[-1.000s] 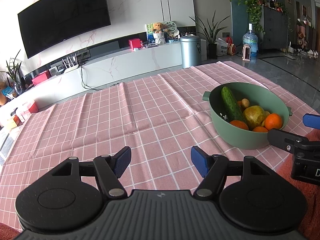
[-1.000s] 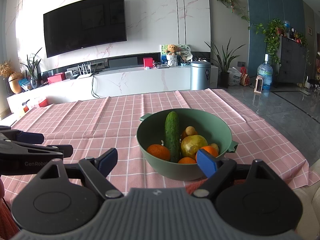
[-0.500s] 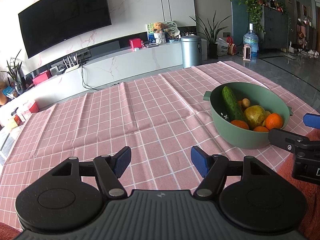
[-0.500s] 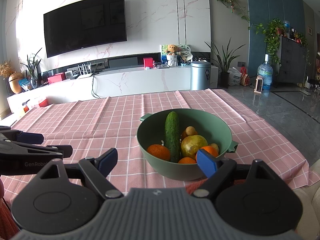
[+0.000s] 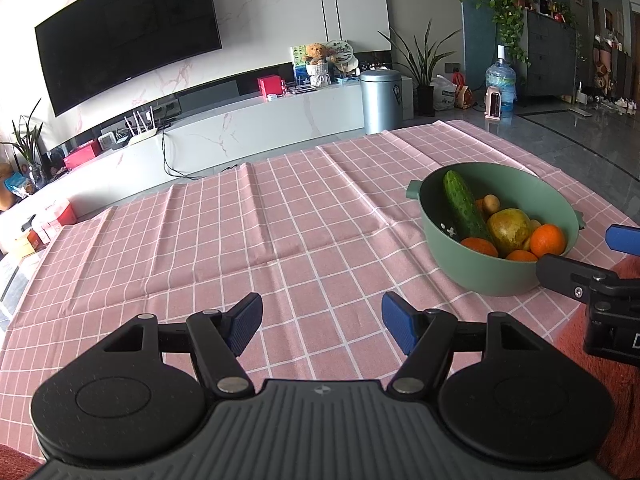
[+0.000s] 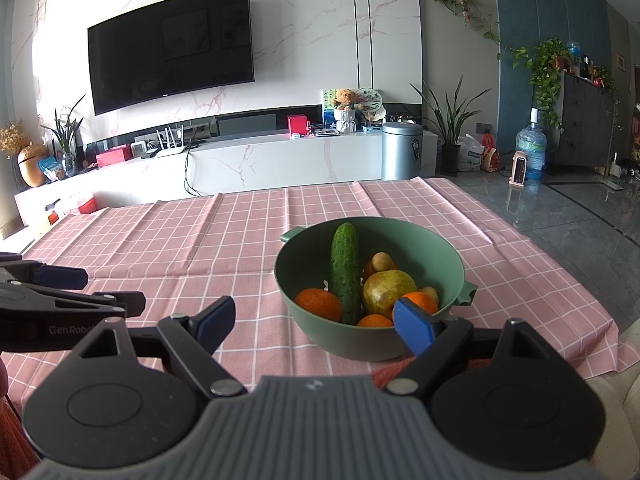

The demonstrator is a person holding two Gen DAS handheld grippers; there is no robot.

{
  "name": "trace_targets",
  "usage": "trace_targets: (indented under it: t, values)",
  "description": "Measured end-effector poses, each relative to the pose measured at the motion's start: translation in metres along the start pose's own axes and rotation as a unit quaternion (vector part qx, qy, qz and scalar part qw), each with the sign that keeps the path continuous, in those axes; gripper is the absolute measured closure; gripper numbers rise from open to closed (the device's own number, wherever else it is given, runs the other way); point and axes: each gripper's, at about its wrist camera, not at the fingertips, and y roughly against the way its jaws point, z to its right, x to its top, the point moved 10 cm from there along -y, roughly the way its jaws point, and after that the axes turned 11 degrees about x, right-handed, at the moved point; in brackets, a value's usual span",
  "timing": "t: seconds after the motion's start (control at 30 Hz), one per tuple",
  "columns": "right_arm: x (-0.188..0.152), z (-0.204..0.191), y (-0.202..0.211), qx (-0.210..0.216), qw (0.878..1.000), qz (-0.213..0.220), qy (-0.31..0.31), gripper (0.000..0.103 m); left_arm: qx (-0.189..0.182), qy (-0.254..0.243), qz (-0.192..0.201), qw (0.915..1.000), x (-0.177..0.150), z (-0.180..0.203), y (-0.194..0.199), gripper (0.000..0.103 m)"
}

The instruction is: Organize fruits

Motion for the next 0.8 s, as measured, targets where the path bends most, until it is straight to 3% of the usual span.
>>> trace_targets:
  t: [0.8]
  values:
    - [-0.0027, 0.002, -0.002, 0.001, 1.0, -0.004, -0.002, 0.02, -0.006, 0.01, 0.005, 0.9999, 0.0002, -0.0049, 0.0028, 0.023]
